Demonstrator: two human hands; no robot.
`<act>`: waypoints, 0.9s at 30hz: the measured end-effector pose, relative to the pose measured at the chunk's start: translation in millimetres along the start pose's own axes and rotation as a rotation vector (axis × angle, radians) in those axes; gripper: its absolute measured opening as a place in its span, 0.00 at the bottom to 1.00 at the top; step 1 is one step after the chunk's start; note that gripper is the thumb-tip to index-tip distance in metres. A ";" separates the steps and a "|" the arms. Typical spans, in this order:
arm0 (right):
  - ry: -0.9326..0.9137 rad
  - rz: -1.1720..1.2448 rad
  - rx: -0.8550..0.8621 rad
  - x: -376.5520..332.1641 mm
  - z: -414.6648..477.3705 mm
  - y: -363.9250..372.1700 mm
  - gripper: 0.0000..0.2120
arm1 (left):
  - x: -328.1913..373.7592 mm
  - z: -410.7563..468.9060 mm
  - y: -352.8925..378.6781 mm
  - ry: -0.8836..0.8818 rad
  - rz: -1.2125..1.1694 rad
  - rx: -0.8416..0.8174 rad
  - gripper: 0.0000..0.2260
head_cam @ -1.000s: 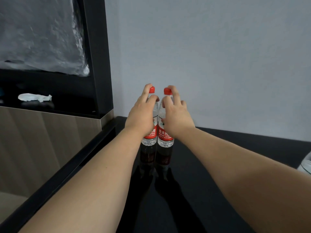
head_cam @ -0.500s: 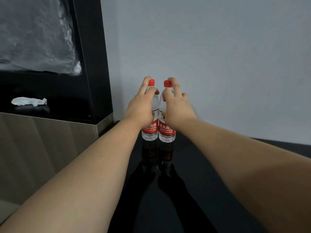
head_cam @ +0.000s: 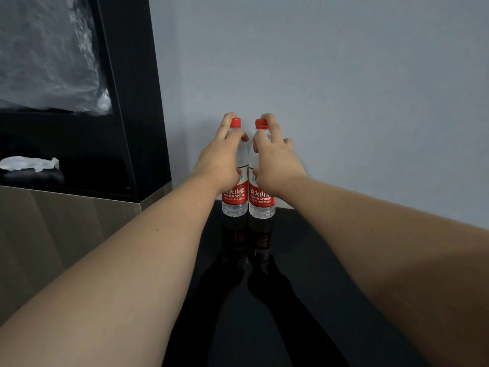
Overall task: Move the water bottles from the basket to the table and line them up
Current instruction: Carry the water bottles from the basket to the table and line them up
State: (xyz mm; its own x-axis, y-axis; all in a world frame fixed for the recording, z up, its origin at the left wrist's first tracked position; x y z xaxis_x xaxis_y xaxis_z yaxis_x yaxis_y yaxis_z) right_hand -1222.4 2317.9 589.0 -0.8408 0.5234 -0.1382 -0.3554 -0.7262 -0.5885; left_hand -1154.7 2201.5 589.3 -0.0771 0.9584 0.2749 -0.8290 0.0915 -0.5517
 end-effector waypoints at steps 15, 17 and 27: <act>-0.054 0.058 -0.005 9.6 5.9 7.9 0.23 | -12.4 11.8 11.6 0.018 -0.006 -0.008 0.30; -0.038 0.038 -0.018 8.4 7.9 8.5 0.24 | -12.2 11.2 11.3 0.014 -0.005 -0.016 0.30; -0.055 -0.060 -0.092 13.1 13.1 1.3 0.27 | -6.1 17.2 6.1 -0.008 0.045 -0.054 0.48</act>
State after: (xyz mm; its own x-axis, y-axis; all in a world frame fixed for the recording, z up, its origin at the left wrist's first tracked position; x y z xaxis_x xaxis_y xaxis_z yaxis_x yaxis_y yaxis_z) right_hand -1239.2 2317.9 596.9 -0.8413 0.5374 -0.0578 -0.3689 -0.6491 -0.6653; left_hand -1168.8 2191.6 597.7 -0.1180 0.9597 0.2551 -0.7937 0.0632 -0.6050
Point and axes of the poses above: each hand's wrist, its own z-axis towards the middle knuckle, its own y-axis out of the palm, x = y × z, the point moved 4 cm from there along z, towards the middle knuckle, and after that the axes turned 12 degrees about x, right-handed, at the moved point
